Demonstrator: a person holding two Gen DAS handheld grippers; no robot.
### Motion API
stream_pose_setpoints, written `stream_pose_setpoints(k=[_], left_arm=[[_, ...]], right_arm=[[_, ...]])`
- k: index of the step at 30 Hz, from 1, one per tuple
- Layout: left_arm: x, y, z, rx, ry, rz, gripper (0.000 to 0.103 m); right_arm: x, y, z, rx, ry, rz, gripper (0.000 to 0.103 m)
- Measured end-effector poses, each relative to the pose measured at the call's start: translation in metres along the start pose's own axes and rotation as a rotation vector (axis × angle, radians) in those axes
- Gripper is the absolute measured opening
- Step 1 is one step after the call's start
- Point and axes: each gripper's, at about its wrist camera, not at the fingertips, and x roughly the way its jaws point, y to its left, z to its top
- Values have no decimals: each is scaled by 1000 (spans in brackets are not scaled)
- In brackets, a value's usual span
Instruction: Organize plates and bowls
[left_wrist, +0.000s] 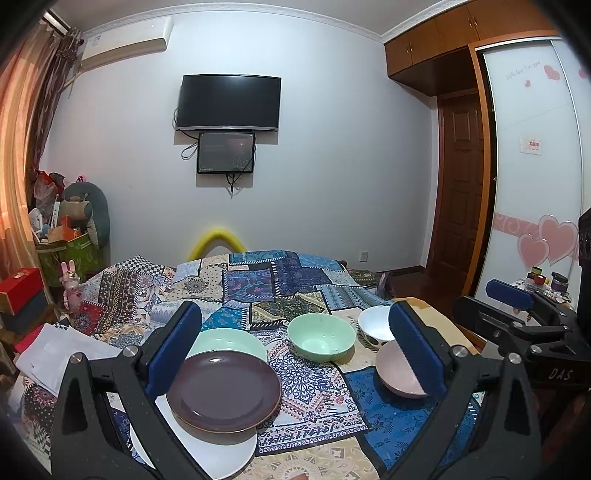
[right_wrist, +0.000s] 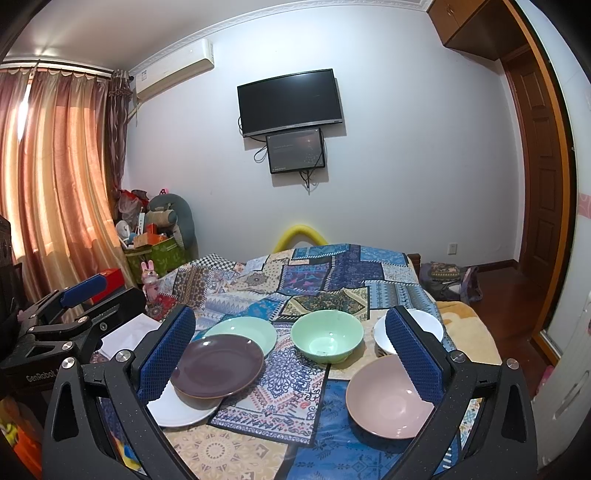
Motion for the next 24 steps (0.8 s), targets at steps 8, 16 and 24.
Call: stream_pose_setpoints(k=[8, 16, 24], left_arm=[[0, 0, -1, -4, -2, 2, 103], [0, 0, -2, -4, -3, 2, 103], [1, -1, -2, 0, -5, 2, 103]], right_arm=[[1, 2, 1, 0, 1, 1, 103], [1, 4, 0, -3, -1, 1, 103], [0, 4, 1, -3, -1, 3, 103]])
